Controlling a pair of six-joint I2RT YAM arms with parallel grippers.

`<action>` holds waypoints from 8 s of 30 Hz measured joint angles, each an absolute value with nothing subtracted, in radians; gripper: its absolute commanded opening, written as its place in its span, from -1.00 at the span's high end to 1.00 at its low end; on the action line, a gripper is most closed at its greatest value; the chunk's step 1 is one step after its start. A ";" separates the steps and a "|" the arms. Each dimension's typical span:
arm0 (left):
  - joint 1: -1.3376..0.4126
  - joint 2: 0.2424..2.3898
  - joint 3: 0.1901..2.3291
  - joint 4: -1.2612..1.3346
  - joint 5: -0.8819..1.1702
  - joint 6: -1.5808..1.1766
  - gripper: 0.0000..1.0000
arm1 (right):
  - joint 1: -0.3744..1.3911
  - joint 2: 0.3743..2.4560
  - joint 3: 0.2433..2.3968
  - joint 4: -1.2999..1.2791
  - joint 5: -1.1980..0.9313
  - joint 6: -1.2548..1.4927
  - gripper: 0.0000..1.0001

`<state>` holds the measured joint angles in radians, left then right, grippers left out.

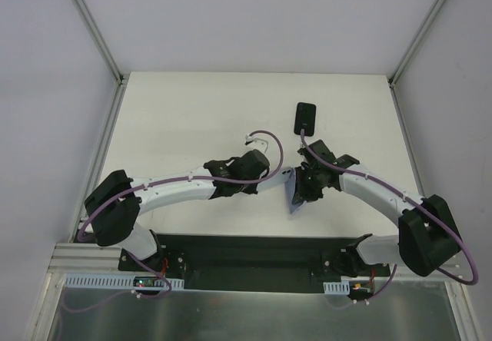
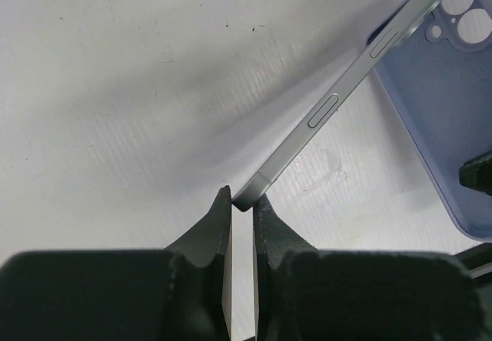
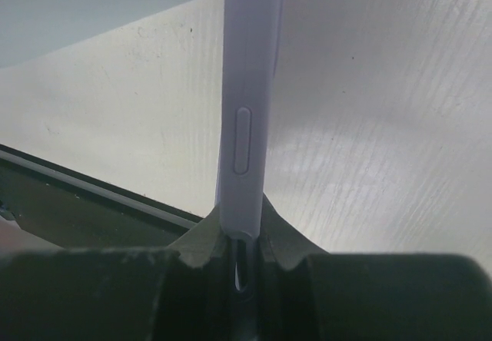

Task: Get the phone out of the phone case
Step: Remove the phone case from the phone, then place the phone at the center of the board, then place the phone case at the center of the board, then pick up the phone at the center of the board, then adjust the phone.

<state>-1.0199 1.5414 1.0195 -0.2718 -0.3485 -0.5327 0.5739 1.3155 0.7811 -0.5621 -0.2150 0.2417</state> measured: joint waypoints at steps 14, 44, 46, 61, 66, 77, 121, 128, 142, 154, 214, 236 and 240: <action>-1.055 1.493 1.029 -0.271 -0.219 -0.531 1.00 | 0.572 1.441 0.860 -0.521 -0.256 0.292 0.97; -1.072 1.797 1.348 -0.230 -0.194 -0.482 0.59 | 0.568 1.329 0.850 -0.536 -0.277 0.304 0.97; -1.072 1.797 1.343 -0.229 -0.196 -0.482 0.56 | 0.568 1.326 0.845 -0.537 -0.277 0.304 0.97; -1.019 1.575 1.060 -0.226 -0.245 -0.545 0.46 | 0.387 1.329 0.836 -0.576 -0.252 0.256 0.97; -0.974 1.475 0.997 -0.223 -0.243 -0.575 0.43 | 0.208 1.360 0.836 -0.579 -0.255 0.226 0.97; -0.873 1.344 0.902 -0.225 -0.242 -0.615 0.42 | -0.105 1.542 0.962 -0.567 -0.286 0.191 0.22; -0.757 1.230 0.871 -0.350 -0.131 -0.644 -0.82 | 0.238 2.271 2.016 -0.877 0.101 0.194 -0.92; -0.757 1.196 0.871 -0.392 -0.133 -0.644 -0.83 | 0.240 2.401 2.136 -0.896 0.112 0.186 -0.92; -0.751 1.195 0.879 -0.409 -0.131 -0.645 -0.84 | 0.281 2.464 2.207 -0.921 0.190 0.141 -0.25; -0.685 1.243 0.886 -0.410 -0.086 -0.652 -0.93 | 0.276 2.228 1.797 -0.649 0.107 0.146 0.16; -0.623 1.998 1.159 0.067 0.704 -1.169 1.00 | 0.544 1.323 0.950 -0.518 -0.166 0.228 -0.62; -0.620 1.902 1.126 -0.113 0.595 -1.224 1.00 | 1.166 1.419 1.033 -0.595 0.494 -0.035 -0.36; -0.614 1.897 1.126 -0.117 0.593 -1.224 1.00 | 1.191 1.465 1.060 -0.589 0.528 -0.045 -0.29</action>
<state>-0.6136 1.8969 1.1255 -0.1173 0.5930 -1.2243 1.1908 1.4647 1.0599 -0.5892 0.5278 -0.0452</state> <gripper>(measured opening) 0.124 0.669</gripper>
